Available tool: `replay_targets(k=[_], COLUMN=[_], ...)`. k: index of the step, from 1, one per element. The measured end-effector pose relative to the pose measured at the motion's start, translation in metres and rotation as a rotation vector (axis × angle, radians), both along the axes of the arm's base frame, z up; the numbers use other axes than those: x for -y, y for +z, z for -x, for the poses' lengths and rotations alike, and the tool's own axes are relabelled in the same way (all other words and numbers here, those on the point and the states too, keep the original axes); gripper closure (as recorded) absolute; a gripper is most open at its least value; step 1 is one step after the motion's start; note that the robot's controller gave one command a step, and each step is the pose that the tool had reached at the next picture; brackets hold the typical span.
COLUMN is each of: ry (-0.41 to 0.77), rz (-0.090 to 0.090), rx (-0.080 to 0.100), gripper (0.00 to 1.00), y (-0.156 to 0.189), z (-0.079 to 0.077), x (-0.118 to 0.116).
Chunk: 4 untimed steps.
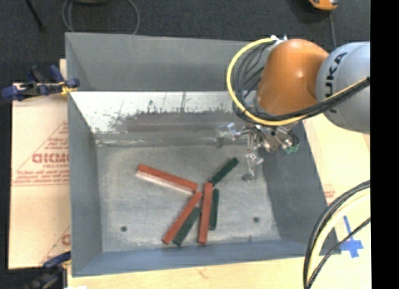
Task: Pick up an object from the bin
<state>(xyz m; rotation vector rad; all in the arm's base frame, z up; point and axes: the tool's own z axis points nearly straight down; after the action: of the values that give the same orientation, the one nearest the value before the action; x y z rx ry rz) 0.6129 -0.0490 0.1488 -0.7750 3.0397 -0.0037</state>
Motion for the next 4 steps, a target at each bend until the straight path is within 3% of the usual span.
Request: replay_targets(k=[1,2,4], ry=[0.165,0.518,0.517], rz=[0.001,0.003,0.001], rx=[0.001,0.006,0.003], gripper=[0.0,1.0,1.0], y=[-0.048,-0.075,-0.072], z=[-0.007,-0.003,-0.002], x=[-0.013,-0.03,-0.03])
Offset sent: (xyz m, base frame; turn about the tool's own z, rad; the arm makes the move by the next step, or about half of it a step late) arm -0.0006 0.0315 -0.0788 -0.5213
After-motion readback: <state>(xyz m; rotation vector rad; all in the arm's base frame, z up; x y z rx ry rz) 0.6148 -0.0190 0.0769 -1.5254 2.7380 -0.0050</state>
